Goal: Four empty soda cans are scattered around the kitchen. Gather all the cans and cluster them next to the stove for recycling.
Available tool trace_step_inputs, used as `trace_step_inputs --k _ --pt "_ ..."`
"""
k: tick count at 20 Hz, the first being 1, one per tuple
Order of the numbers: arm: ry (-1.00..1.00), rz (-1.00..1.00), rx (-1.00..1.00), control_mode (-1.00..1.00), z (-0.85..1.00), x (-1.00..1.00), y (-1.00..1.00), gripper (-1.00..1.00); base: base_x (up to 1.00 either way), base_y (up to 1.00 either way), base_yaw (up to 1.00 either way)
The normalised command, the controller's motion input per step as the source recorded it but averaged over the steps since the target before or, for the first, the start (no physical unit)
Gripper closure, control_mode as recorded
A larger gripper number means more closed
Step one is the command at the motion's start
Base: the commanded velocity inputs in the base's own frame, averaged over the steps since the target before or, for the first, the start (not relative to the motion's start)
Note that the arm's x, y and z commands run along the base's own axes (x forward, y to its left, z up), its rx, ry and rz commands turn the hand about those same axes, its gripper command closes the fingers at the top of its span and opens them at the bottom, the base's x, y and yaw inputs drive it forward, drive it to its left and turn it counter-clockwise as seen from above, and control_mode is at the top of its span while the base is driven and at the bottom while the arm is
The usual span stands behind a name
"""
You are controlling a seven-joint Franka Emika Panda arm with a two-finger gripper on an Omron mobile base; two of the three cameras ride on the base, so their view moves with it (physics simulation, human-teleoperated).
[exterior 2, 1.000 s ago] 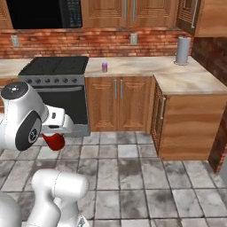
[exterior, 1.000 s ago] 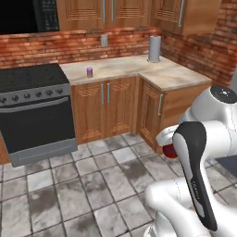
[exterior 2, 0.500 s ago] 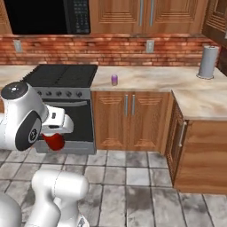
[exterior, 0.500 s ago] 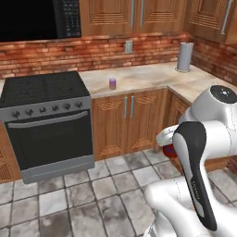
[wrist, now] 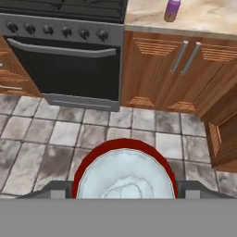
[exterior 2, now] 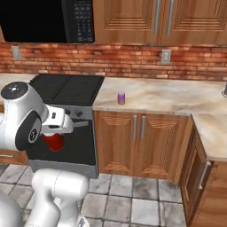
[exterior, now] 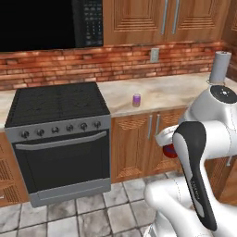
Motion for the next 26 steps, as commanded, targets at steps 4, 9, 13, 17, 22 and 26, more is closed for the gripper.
trace_step_inputs --k 4,9,13,17,22,26 --pt "0.0 0.0 0.0 1.0 0.0 0.0 0.0 1.0 0.81 -0.22 0.16" --pt "0.0 0.0 0.0 1.0 0.0 0.0 0.0 1.0 0.64 -0.28 0.13" --pt "0.0 0.0 0.0 1.0 0.0 0.0 0.0 1.0 0.5 -0.28 0.08" --pt "0.0 0.0 0.0 1.0 0.0 0.0 0.0 1.0 0.24 -0.34 0.0" --pt "0.0 0.0 0.0 1.0 0.0 0.0 0.0 1.0 0.26 -0.32 -0.05" --pt "0.0 0.0 0.0 1.0 0.0 0.0 0.0 1.0 0.36 -0.22 -0.07"
